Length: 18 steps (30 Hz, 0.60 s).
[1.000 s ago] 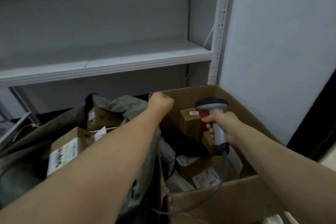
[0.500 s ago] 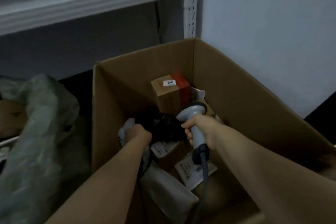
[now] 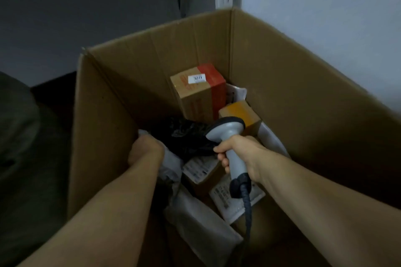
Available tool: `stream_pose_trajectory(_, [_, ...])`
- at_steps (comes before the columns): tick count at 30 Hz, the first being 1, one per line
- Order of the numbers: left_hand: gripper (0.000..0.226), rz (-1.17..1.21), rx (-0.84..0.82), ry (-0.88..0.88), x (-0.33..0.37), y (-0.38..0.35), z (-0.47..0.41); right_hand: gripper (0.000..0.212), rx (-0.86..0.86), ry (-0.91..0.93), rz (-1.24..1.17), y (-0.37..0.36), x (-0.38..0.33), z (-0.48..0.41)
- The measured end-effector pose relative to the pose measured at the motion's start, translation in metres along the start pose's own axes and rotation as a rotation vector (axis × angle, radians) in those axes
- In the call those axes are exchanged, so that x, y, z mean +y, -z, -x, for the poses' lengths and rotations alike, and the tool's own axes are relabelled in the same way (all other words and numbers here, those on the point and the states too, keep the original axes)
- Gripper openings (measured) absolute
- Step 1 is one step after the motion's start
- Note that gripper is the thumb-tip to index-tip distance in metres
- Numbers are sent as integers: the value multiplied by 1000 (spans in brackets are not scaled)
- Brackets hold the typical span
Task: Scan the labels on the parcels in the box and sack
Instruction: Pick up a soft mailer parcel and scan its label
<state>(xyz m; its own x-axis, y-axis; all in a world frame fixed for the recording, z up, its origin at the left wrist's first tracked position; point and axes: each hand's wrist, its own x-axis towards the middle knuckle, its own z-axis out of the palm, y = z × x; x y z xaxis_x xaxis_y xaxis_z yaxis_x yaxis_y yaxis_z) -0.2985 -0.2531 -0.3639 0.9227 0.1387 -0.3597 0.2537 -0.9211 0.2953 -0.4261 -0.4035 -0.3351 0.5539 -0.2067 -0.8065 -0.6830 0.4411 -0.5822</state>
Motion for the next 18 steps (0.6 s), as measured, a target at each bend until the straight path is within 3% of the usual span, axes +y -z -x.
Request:
stream_pose_trajectory(3, [44, 188, 13, 29, 17, 35, 32, 12, 20, 73, 21, -2, -15, 41])
stream_pose_trajectory(11, [25, 246, 126, -315, 39, 169, 134, 10, 144, 409, -219, -2, -42, 186])
stream_pose_trajectory(15, [24, 453, 139, -465, 24, 230, 184, 20, 79, 505, -335, -21, -47, 253])
stream_pose_trajectory(18, [41, 599, 121, -503, 13, 261, 225, 34, -4, 571, -451, -38, -47, 292])
